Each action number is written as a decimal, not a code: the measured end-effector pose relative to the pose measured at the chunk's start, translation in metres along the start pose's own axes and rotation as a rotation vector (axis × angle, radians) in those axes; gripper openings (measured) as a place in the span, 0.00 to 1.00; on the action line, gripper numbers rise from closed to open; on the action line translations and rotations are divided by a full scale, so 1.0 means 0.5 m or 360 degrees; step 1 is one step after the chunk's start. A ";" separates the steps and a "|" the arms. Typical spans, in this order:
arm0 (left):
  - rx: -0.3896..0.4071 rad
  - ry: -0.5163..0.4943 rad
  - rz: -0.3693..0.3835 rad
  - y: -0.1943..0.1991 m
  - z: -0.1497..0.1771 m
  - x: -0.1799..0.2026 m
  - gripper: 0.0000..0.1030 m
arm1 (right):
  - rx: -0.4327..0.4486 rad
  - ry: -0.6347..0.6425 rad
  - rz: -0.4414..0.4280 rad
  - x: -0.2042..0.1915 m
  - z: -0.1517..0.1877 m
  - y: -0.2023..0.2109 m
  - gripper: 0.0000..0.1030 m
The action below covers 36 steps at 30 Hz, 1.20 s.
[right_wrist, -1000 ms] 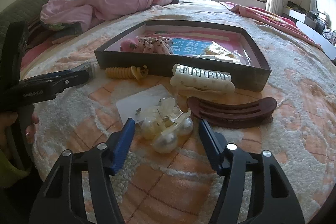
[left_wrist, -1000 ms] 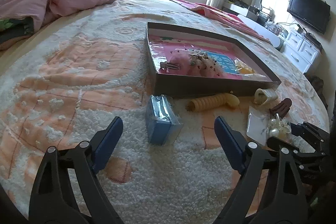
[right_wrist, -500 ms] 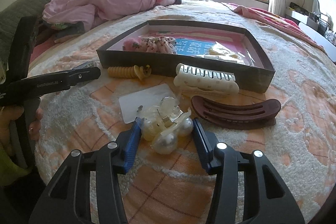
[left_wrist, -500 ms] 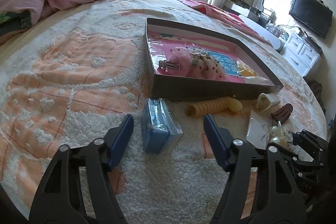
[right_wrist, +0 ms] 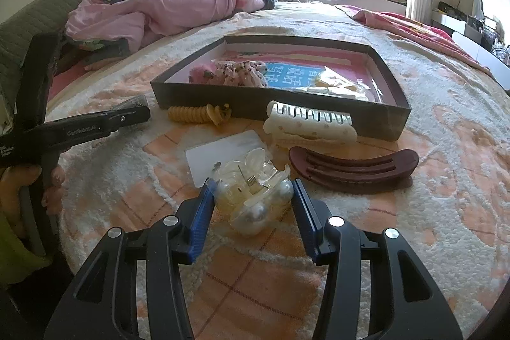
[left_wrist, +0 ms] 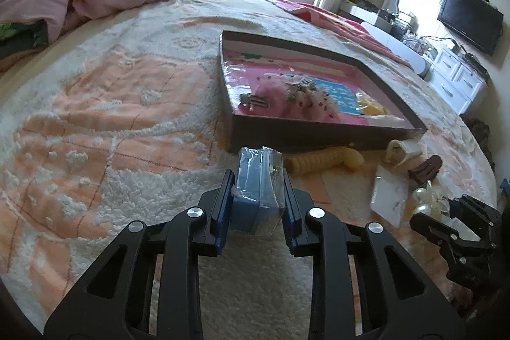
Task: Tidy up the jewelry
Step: 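Grasp the small blue box with the left tool while the right tool closes on the pearl earrings, then carry the blue box with the left tool over the tray while the right tool carries the pearl earrings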
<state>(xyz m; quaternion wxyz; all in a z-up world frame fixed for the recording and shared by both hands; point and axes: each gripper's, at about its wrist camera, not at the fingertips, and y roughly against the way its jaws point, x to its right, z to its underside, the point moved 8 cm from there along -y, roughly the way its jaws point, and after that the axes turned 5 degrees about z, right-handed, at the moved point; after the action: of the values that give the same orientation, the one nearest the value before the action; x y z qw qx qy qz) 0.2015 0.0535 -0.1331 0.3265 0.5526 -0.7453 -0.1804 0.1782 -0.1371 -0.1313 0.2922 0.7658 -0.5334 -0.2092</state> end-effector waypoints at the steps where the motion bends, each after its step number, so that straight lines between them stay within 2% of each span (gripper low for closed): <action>1: 0.0003 -0.0001 0.0008 0.002 -0.002 0.003 0.19 | 0.0005 -0.0003 0.0000 0.001 -0.002 0.004 0.45; 8: 0.0013 0.0020 0.0091 0.025 -0.011 0.031 0.19 | 0.0057 -0.0019 0.0003 0.009 -0.018 0.032 0.45; 18: 0.0031 -0.0077 0.0127 0.037 -0.028 0.091 0.19 | 0.0109 -0.0070 0.0047 0.044 -0.035 0.058 0.45; 36: 0.0001 -0.0212 0.0217 -0.023 -0.062 0.199 0.19 | 0.0180 -0.0158 0.0177 0.148 -0.083 0.068 0.45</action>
<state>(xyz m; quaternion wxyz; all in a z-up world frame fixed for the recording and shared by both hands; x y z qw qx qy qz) 0.2133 -0.0411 -0.0890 0.2874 0.4873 -0.8015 -0.1938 0.2065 -0.2059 -0.0784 0.2327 0.7390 -0.5998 -0.2001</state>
